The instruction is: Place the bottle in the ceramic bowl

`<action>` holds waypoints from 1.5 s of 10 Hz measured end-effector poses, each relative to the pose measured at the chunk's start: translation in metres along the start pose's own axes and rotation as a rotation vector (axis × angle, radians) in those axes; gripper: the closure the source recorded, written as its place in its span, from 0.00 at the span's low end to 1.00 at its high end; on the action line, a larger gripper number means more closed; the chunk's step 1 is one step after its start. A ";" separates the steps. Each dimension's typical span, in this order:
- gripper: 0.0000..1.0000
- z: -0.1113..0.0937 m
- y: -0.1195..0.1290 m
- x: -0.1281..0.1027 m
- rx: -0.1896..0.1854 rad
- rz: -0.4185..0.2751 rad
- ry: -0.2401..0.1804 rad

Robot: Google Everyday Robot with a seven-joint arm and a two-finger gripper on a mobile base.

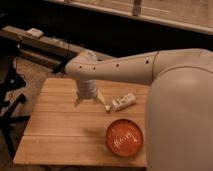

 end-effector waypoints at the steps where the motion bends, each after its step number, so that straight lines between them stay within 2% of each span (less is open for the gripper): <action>1: 0.20 0.006 -0.014 -0.019 0.007 0.023 -0.008; 4: 0.20 0.029 -0.052 -0.070 0.030 0.098 -0.030; 8: 0.20 0.068 -0.101 -0.117 0.050 0.227 -0.049; 10: 0.20 0.094 -0.133 -0.125 0.059 0.323 -0.049; 15: 0.20 0.124 -0.160 -0.130 0.051 0.433 -0.032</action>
